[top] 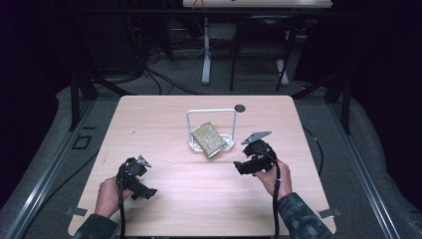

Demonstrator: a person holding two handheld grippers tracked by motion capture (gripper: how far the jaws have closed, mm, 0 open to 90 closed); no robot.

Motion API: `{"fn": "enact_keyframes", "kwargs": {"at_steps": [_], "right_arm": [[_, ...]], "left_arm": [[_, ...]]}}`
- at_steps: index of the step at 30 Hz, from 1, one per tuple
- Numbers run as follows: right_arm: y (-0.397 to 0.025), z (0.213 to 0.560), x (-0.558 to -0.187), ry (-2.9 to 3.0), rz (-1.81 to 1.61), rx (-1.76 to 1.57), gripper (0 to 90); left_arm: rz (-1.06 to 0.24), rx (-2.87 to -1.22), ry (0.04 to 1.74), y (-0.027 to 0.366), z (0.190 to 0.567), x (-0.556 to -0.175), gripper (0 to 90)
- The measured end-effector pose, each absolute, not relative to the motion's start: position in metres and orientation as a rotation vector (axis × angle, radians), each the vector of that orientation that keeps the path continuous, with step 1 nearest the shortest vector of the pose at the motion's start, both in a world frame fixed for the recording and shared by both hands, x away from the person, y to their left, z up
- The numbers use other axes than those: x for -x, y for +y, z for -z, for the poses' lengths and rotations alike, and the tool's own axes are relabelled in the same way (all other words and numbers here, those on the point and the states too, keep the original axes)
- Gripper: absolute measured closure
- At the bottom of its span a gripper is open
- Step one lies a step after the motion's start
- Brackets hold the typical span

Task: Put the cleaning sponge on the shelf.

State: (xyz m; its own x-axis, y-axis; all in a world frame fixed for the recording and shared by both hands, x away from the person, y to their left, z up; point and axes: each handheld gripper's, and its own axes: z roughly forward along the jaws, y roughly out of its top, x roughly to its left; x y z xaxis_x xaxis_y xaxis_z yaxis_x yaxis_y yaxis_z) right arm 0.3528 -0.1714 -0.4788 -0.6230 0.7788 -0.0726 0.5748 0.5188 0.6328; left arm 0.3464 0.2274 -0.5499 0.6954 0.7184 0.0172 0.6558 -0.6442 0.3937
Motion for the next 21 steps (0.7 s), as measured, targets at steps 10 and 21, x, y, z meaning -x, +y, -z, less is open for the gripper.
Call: {"fn": "enact_keyframes", "kwargs": {"at_steps": [10,21], "right_arm": [[-0.206,0.485,-0.336,2.369,-0.807,-1.197,22.7],[-0.238,0.501,-0.319,2.322,-0.769,-1.295,21.4]], "left_arm": [[-0.242,-2.548,1.077,0.227,0.55,-0.346,0.2],[-0.242,-2.549,1.076,0.226,0.55,-0.346,0.2]]}}
